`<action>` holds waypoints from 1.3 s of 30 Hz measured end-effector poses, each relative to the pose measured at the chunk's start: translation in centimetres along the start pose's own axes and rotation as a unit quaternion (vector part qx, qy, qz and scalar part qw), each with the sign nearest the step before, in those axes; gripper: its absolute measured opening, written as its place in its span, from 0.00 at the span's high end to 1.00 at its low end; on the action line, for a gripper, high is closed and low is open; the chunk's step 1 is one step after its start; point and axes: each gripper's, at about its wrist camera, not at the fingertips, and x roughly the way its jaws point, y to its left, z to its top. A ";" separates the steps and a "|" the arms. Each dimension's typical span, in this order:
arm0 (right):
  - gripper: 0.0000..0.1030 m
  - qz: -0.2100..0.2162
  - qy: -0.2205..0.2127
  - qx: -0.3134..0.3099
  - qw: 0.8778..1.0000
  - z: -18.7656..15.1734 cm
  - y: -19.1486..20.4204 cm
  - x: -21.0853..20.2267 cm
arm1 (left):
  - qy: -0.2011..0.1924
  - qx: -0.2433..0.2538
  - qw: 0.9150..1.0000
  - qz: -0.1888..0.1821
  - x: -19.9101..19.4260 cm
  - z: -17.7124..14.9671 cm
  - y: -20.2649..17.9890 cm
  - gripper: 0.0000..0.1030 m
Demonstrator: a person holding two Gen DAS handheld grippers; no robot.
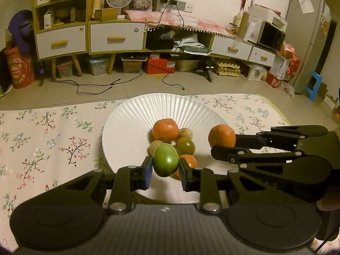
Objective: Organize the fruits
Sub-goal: 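Carry both held fruits over the white plate with both tools, then open both tools to release the fruits into the white plate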
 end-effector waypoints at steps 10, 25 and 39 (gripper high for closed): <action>0.74 -0.011 0.022 -0.017 1.000 0.2 0.3 1.1 | 0.017 -0.020 1.000 0.007 0.7 -0.3 1.3 0.71; 0.74 -0.024 0.044 -0.021 0.998 0.3 0.2 2.3 | 0.020 -0.025 0.999 0.004 1.0 0.0 1.8 0.71; 0.66 -0.024 0.025 -0.020 0.999 0.9 0.0 1.1 | 0.009 -0.030 1.000 0.000 0.0 -0.3 2.2 0.66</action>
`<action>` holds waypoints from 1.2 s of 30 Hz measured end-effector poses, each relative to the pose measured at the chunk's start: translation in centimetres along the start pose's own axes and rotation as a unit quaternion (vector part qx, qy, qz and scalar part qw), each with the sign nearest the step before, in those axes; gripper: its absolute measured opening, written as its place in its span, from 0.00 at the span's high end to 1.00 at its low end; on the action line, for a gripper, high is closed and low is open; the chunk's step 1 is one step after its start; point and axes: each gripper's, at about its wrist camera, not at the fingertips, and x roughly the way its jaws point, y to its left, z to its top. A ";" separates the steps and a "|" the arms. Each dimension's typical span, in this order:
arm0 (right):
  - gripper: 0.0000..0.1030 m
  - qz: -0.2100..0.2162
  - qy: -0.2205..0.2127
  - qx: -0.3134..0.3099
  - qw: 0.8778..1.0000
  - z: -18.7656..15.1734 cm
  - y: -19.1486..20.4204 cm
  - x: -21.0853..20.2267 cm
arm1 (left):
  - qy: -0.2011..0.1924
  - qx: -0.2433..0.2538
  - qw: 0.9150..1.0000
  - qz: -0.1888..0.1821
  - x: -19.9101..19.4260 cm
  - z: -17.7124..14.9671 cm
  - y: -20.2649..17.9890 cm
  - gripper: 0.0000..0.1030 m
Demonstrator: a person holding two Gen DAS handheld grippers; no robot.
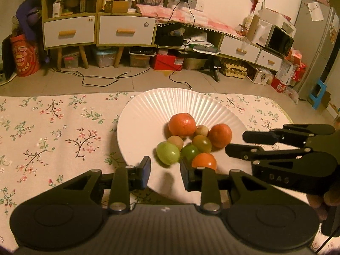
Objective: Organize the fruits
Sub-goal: 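Open both tools to release the fruits into the white plate, then move both open tools back toward the fruit cluster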
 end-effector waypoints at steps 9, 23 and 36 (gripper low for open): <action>0.42 0.001 -0.024 -0.003 1.000 -0.4 0.1 -2.7 | -0.014 -0.002 1.000 -0.002 -2.1 -0.9 -0.3 0.48; 0.14 -0.018 -0.041 0.027 0.999 -2.3 -0.4 -6.4 | -0.010 0.012 1.000 0.000 -5.3 -3.6 -1.2 0.21; 0.09 -0.035 -0.040 0.029 0.998 -4.1 0.8 -8.2 | -0.001 0.025 1.000 -0.001 -7.5 -5.9 -2.2 0.11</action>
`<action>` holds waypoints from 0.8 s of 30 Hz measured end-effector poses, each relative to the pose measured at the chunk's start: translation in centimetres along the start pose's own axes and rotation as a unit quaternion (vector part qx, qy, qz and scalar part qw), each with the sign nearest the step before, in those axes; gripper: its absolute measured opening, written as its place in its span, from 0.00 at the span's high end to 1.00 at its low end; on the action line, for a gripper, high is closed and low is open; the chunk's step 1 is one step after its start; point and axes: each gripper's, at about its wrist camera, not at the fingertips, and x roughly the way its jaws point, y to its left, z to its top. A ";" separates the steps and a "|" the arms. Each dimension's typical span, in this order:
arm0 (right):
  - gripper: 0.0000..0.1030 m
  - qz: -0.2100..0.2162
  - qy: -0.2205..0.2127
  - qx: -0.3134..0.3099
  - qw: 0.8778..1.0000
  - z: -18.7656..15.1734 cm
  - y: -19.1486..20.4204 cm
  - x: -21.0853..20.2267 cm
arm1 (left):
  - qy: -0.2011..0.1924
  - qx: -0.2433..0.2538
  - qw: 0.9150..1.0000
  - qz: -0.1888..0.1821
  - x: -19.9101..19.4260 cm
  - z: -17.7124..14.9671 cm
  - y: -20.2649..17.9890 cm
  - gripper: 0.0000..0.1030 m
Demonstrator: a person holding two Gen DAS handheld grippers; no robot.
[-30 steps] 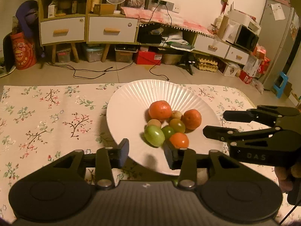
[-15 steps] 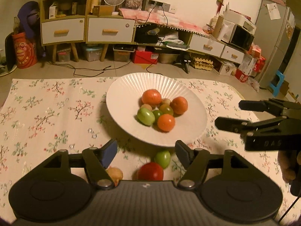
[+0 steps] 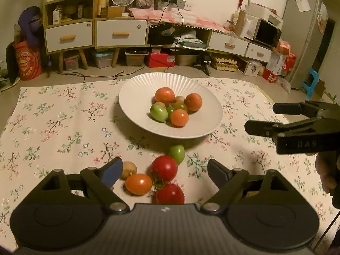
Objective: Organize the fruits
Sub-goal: 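Move both open tools back toward the fruit cluster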
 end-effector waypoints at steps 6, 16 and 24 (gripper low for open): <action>0.09 0.007 -0.002 -0.007 1.000 -1.0 1.2 -0.6 | 0.005 -0.017 1.000 -0.007 -0.6 -1.3 0.3 0.09; 0.08 0.019 -0.002 -0.030 0.999 -3.1 3.3 -0.2 | 0.019 0.002 1.000 0.007 -1.0 -4.0 1.1 0.07; 0.07 0.041 0.005 -0.078 0.996 -4.6 5.6 -0.1 | 0.035 0.007 0.999 0.006 -0.6 -5.8 1.7 0.07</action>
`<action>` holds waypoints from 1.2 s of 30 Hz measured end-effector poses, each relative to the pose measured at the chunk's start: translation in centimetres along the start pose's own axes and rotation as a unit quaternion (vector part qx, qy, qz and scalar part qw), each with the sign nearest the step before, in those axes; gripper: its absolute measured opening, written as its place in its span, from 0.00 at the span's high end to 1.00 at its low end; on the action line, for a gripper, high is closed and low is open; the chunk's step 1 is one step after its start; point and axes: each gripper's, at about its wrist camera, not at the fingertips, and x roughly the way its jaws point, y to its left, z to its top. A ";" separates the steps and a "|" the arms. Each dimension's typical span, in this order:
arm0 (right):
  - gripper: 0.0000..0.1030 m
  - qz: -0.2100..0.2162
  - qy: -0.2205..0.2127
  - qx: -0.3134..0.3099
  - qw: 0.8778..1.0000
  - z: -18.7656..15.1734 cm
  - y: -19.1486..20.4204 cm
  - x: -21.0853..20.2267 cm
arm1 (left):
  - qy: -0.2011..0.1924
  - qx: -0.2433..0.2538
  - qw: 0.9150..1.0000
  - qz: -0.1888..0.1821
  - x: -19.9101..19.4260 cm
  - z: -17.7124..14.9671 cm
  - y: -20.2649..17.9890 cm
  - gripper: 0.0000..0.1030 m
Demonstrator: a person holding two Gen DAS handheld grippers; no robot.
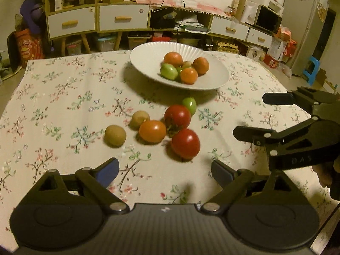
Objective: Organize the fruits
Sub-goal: 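Move both open tools back toward the fruit cluster, then grasp a red tomato with the left tool while the right tool grasps a red tomato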
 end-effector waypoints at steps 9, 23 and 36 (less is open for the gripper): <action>0.07 0.016 0.009 -0.011 1.000 -0.8 0.9 0.6 | 0.002 -0.008 1.000 0.001 0.8 -0.8 0.9 0.07; 0.11 0.016 0.010 -0.008 1.000 -0.9 0.3 1.0 | 0.002 0.000 1.000 -0.026 2.1 -0.1 -0.5 0.35; 0.21 0.016 0.020 0.029 0.999 -0.6 -1.7 1.1 | -0.008 -0.007 0.999 -0.040 3.1 1.5 -2.1 0.49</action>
